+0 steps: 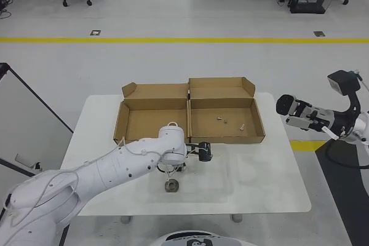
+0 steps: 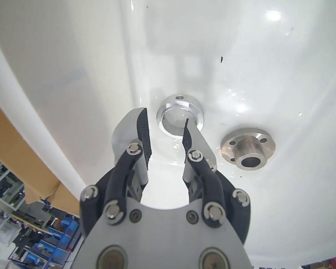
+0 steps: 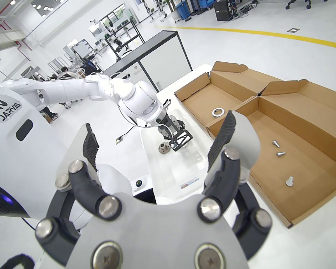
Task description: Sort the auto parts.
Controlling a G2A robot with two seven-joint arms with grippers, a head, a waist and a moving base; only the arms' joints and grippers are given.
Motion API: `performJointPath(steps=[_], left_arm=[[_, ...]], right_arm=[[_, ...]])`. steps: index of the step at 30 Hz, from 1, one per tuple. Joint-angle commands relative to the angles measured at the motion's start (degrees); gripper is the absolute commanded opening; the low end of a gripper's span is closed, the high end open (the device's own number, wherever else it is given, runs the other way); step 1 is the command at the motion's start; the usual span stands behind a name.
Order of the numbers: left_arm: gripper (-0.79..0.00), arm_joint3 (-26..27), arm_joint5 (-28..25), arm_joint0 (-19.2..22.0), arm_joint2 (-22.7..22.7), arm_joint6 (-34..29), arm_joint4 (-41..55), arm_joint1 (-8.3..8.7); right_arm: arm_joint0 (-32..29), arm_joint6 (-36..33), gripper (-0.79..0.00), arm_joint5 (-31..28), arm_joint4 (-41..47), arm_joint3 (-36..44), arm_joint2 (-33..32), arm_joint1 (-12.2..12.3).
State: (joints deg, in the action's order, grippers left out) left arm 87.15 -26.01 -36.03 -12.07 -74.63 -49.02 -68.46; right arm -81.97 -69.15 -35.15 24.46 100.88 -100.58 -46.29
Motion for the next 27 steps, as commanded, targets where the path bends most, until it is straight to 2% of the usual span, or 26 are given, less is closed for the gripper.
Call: performJointPath(steps=[1,7,12,15,20,22,25,27], left_arm=[[-0.48,-0.3,-0.3,-0.1,0.1,-0.1,-0.1,-0.28],[-0.416,-1.3,-1.6,-0.5,-0.2,0.6,1.0,-1.13],[-0.397,-2.0,-3.2,-0.8,-0.6,1.1,2.0,-1.56],[-0.339,-2.5,-5.1,-1.0,-1.2,2.2,4.0,-1.67],[-0.299,-3.5,-6.8,-0.6,-1.0,3.2,7.2,-1.64],[-0.314,-3.6,-6.7,-0.4,-0.9,3.0,7.8,-1.61],[-0.394,-3.9,-5.9,-0.2,-1.2,2.4,7.9,-1.58],[-0.419,-3.8,-5.5,-0.3,-1.3,2.2,7.9,-1.61]], right_arm=[[0.0,0.0,0.0,0.0,0.0,0.0,0.0,0.0],[0.0,0.0,0.0,0.0,0.0,0.0,0.0,0.0],[0.0,0.0,0.0,0.0,0.0,0.0,0.0,0.0],[0.0,0.0,0.0,0.0,0.0,0.0,0.0,0.0],[0.0,0.0,0.0,0.0,0.0,0.0,0.0,0.0],[0.0,0.0,0.0,0.0,0.0,0.0,0.0,0.0],[0.0,0.0,0.0,0.0,0.0,0.0,0.0,0.0],[0.0,0.0,0.0,0.0,0.0,0.0,0.0,0.0]])
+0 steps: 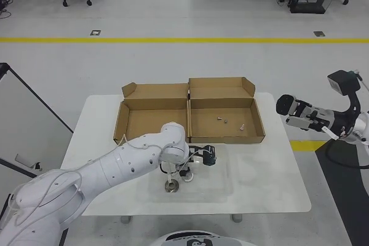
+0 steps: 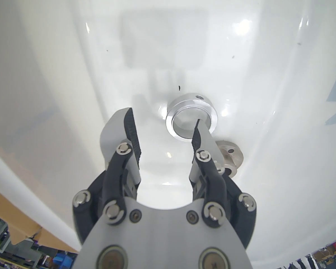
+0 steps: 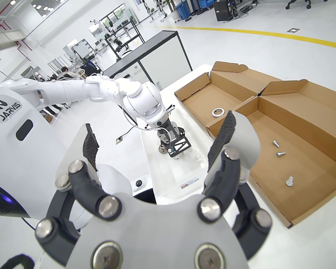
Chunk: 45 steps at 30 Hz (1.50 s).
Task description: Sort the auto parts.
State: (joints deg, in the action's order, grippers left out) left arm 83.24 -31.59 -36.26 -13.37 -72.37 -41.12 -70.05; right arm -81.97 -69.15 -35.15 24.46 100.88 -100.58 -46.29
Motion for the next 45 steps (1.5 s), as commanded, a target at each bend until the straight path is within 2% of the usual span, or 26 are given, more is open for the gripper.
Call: performJointPath(steps=[1,5,21,40,43,44,45], left_arm=[[-0.431,0.1,0.0,-0.1,-0.1,-0.2,-0.1,-0.04],[-0.462,-0.1,0.2,0.0,0.6,-0.5,-0.6,-0.17],[-0.465,-1.4,0.0,2.0,3.6,-0.4,1.7,-0.99],[-0.483,-1.7,0.1,1.5,3.6,-0.4,1.2,-1.49],[-0.576,-1.9,0.0,1.2,3.6,-0.4,0.8,-1.7],[-0.711,-2.0,0.0,1.1,3.6,-0.3,0.8,-1.76],[-0.785,-2.1,0.0,1.1,3.6,-0.3,0.7,-1.82]], right_arm=[[0.0,0.0,0.0,0.0,0.0,0.0,0.0,0.0],[0.0,0.0,0.0,0.0,0.0,0.0,0.0,0.0],[0.0,0.0,0.0,0.0,0.0,0.0,0.0,0.0],[0.0,0.0,0.0,0.0,0.0,0.0,0.0,0.0],[0.0,0.0,0.0,0.0,0.0,0.0,0.0,0.0],[0.0,0.0,0.0,0.0,0.0,0.0,0.0,0.0],[0.0,0.0,0.0,0.0,0.0,0.0,0.0,0.0]])
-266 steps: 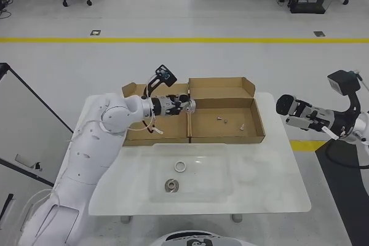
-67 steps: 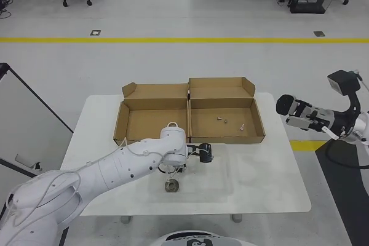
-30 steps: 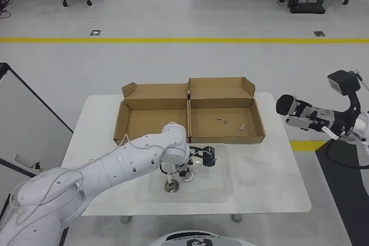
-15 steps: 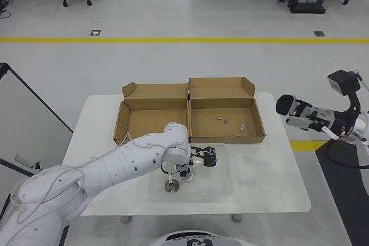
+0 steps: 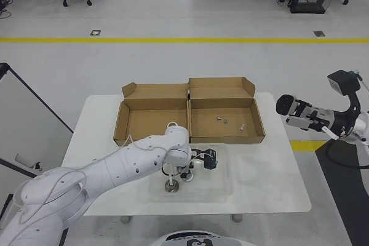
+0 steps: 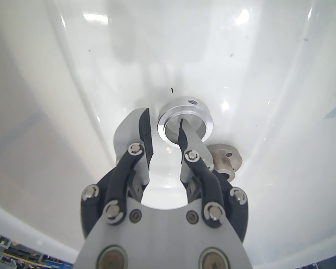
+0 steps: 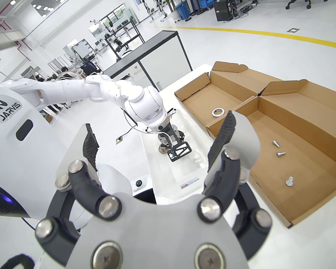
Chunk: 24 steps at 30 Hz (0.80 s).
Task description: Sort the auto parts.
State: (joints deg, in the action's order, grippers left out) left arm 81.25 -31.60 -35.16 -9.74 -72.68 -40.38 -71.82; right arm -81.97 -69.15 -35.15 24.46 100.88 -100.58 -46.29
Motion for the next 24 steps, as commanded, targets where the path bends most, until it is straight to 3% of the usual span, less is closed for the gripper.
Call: performJointPath(steps=[1,10,19,24], left_arm=[[-0.785,-0.2,0.0,0.0,0.0,0.0,-0.1,-0.1],[-0.785,1.7,0.3,1.5,-1.8,-0.3,2.8,0.58],[-0.785,12.5,2.9,3.4,-6.3,-2.9,8.1,3.74],[-0.785,13.0,3.1,3.6,-6.3,-3.1,8.6,3.92]], right_arm=[[0.0,0.0,0.0,0.0,0.0,0.0,0.0,0.0],[0.0,0.0,0.0,0.0,0.0,0.0,0.0,0.0],[0.0,0.0,0.0,0.0,0.0,0.0,0.0,0.0],[0.0,0.0,0.0,0.0,0.0,0.0,0.0,0.0]])
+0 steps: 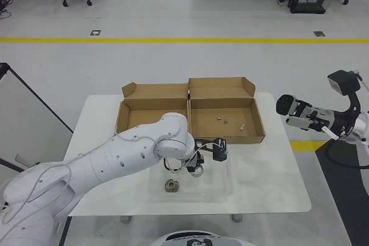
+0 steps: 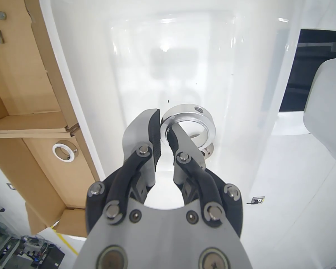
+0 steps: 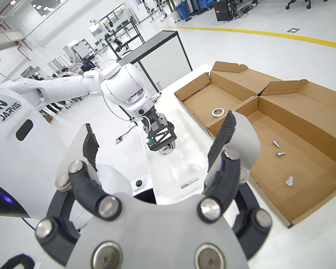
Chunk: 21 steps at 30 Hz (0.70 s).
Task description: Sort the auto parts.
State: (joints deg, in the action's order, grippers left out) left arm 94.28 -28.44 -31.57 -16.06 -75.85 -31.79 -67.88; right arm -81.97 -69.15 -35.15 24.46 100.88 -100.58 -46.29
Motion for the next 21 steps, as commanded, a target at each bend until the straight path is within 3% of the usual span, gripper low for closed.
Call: performJointPath(steps=[1,5,9,15,21], left_arm=[[-0.785,0.0,0.0,0.0,0.0,0.0,0.0,-0.02],[-0.785,-0.4,0.5,-0.7,-0.3,1.7,0.2,0.06],[-0.785,-0.3,0.9,-1.7,-3.2,4.0,0.8,1.27],[-0.785,3.7,1.7,-5.1,-10.1,5.2,2.7,4.87],[-0.785,7.0,-0.4,-11.2,-21.2,10.8,6.6,9.28]], right_arm=[[0.0,0.0,0.0,0.0,0.0,0.0,0.0,0.0],[0.0,0.0,0.0,0.0,0.0,0.0,0.0,0.0],[0.0,0.0,0.0,0.0,0.0,0.0,0.0,0.0],[0.0,0.0,0.0,0.0,0.0,0.0,0.0,0.0],[0.0,0.0,0.0,0.0,0.0,0.0,0.0,0.0]])
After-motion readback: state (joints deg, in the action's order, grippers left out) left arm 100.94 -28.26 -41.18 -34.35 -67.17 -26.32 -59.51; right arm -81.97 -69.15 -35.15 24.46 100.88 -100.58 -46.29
